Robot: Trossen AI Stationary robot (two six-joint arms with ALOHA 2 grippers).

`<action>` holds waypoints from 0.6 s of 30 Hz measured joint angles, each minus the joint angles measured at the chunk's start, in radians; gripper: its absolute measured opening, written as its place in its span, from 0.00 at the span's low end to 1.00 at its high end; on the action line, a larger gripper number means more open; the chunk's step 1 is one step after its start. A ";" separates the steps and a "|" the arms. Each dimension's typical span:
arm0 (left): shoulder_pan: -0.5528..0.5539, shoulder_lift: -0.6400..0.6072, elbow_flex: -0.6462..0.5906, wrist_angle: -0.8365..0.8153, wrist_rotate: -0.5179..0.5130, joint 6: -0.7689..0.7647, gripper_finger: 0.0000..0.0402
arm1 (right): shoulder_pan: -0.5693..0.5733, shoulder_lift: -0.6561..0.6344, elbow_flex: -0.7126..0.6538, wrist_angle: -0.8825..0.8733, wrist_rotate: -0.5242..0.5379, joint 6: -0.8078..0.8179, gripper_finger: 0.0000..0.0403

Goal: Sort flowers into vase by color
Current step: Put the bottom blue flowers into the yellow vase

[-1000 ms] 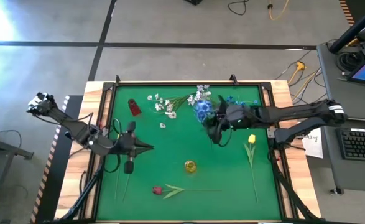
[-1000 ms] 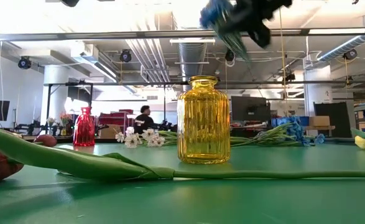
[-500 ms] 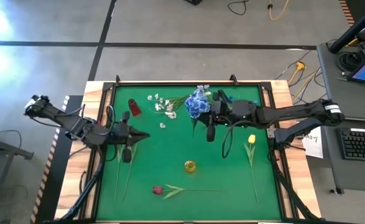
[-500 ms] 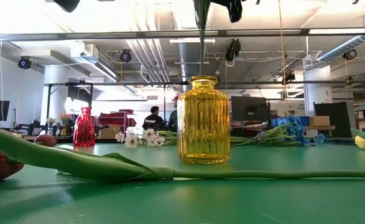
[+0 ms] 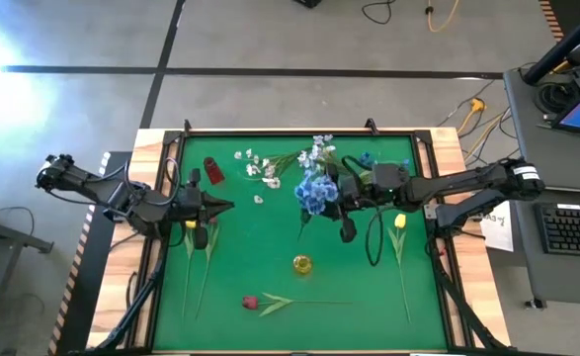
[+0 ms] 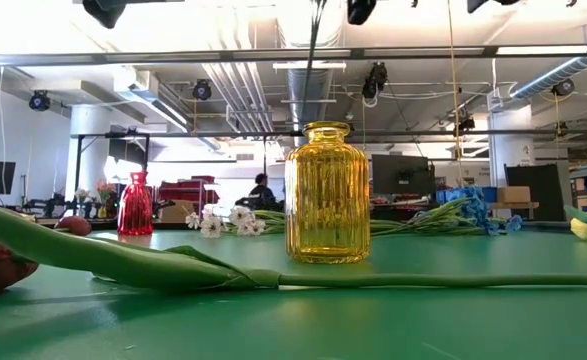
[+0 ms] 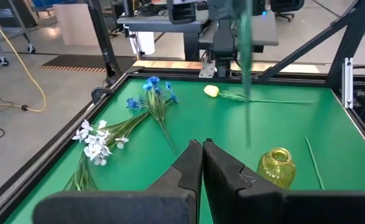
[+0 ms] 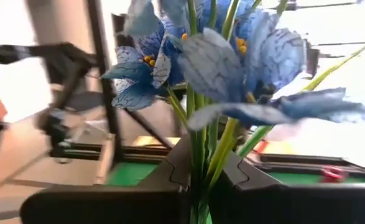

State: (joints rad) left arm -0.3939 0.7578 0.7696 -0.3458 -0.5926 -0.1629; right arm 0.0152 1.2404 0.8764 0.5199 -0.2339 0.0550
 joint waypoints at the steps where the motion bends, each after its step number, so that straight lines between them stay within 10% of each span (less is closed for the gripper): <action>1: 0.000 0.000 0.000 -0.001 0.000 -0.001 0.00 | 0.000 -0.001 -0.008 0.018 -0.018 0.007 0.04; 18: 0.003 0.048 0.000 0.002 -0.029 -0.013 0.00 | 0.062 0.003 -0.035 0.039 -0.113 0.034 0.04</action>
State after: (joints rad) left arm -0.3904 0.8062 0.7696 -0.3439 -0.6212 -0.1763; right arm 0.0775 1.2434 0.8417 0.5587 -0.3470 0.0888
